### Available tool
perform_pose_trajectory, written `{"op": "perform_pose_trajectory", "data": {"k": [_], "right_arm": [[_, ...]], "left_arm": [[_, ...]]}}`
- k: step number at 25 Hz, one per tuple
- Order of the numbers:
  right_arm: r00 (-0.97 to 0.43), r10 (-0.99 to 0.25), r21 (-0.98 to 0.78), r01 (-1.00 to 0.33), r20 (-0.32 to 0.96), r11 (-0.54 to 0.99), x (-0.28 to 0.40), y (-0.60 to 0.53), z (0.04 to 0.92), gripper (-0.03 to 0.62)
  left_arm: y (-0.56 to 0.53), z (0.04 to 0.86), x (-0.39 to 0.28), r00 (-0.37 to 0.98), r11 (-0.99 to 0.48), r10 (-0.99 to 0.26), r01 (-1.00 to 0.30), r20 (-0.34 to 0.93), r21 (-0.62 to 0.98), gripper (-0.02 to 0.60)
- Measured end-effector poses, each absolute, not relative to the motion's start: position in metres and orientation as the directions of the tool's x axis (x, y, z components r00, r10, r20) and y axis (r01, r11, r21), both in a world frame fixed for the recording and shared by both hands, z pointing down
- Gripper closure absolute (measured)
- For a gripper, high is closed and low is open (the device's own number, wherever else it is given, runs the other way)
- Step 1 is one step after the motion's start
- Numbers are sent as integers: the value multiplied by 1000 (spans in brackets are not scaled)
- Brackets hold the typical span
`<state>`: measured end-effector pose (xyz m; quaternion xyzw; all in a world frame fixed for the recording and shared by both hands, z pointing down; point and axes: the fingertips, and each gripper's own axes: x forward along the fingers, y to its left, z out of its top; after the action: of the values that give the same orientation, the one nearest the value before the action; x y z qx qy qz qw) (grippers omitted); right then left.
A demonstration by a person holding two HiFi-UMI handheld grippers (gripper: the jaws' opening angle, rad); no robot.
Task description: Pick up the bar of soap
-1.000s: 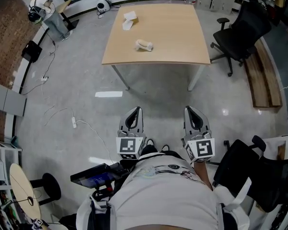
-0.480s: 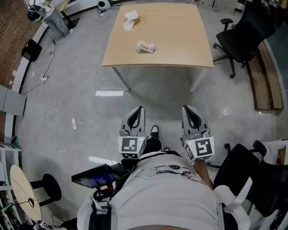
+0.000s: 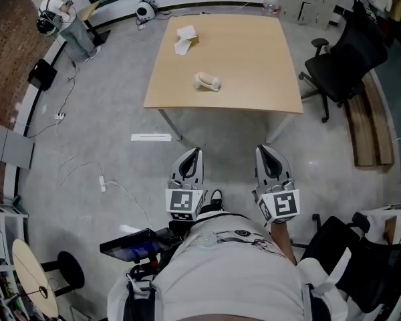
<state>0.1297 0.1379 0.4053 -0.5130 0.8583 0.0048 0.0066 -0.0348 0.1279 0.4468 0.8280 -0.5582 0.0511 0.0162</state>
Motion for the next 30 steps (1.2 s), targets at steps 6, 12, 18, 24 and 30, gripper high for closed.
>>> {"op": "perform_pose_trajectory", "data": {"k": [6,12,18,24,30], "right_arm": [[-468,-884,-6,-884,-7,468,106,97,405,591],[-504,-864,12,-864,-3,504,70,67,405,590],[-506,-862,18,-862,40,507,53,46,413,591],[-500,-861,1,-865,91,502,54,19,431,591],[-530,-844,-2,-847,84,532,57,-35,438,591]], "left_arm": [[88,445,-54,391,-396,-914,-918,111,-28,580],[56,451,-82,386,-389,-915,-921,117,-8,580],[33,463,-93,398,-399,-906,-917,147,24,580],[9,480,-92,409,-409,-892,-912,191,42,580],[-40,481,-89,371,-371,-907,-928,197,40,580]]}}
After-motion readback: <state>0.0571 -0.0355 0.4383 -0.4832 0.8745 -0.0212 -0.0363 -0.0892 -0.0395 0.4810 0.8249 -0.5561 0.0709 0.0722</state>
